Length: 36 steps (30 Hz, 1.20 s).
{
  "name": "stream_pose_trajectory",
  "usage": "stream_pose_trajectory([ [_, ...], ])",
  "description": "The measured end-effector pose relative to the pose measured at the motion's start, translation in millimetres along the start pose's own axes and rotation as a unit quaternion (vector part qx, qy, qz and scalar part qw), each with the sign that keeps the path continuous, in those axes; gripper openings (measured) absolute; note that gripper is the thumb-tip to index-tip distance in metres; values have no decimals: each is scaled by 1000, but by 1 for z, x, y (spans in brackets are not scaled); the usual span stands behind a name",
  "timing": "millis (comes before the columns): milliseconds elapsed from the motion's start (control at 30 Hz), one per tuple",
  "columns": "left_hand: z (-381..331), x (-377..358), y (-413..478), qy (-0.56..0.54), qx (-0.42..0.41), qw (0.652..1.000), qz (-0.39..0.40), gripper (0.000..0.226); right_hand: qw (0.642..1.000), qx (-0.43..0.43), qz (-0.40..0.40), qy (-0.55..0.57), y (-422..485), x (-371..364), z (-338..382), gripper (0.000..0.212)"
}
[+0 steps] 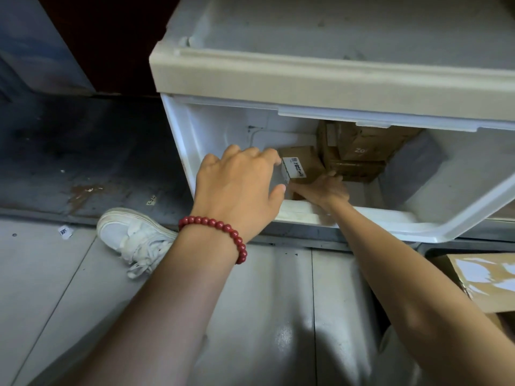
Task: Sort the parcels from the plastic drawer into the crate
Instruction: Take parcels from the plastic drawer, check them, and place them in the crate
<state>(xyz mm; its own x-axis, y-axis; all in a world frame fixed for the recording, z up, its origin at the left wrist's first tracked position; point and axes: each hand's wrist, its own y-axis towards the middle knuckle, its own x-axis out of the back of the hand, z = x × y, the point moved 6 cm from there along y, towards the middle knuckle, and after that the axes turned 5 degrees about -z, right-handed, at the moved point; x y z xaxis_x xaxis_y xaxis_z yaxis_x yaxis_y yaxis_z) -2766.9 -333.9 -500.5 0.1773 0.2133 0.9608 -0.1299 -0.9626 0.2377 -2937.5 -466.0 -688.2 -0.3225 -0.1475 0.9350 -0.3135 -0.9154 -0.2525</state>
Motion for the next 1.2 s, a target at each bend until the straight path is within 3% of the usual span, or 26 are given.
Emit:
stream_pose_trajectory([
  [300, 4, 4, -2, 17, 8, 1000, 19, 44, 983, 86, -127, 97, -54, 90, -11, 117],
  [433, -4, 2, -3, 17, 15, 999, 28, 50, 968, 91, -111, 204, -109, 109, -30, 112],
  [667, -11, -9, -20, 27, 44, 995, 86, 94, 934, 122, -103, 319, -189, 122, -59, 114],
  [767, -8, -14, -34, -32, 80, 991, 107, 105, 915, 120, -99, 373, -203, 127, -73, 120],
  [967, -20, -20, -50, -287, 122, 946, 88, 94, 879, 128, -40, 458, -205, 132, -94, 117],
  [1133, -19, -4, -50, -327, 107, 938, 28, 92, 846, 92, 19, 525, -197, 123, -103, 95],
  [1200, -18, 4, -53, -335, 106, 936, -11, 85, 835, 95, 49, 539, -201, 120, -99, 70],
])
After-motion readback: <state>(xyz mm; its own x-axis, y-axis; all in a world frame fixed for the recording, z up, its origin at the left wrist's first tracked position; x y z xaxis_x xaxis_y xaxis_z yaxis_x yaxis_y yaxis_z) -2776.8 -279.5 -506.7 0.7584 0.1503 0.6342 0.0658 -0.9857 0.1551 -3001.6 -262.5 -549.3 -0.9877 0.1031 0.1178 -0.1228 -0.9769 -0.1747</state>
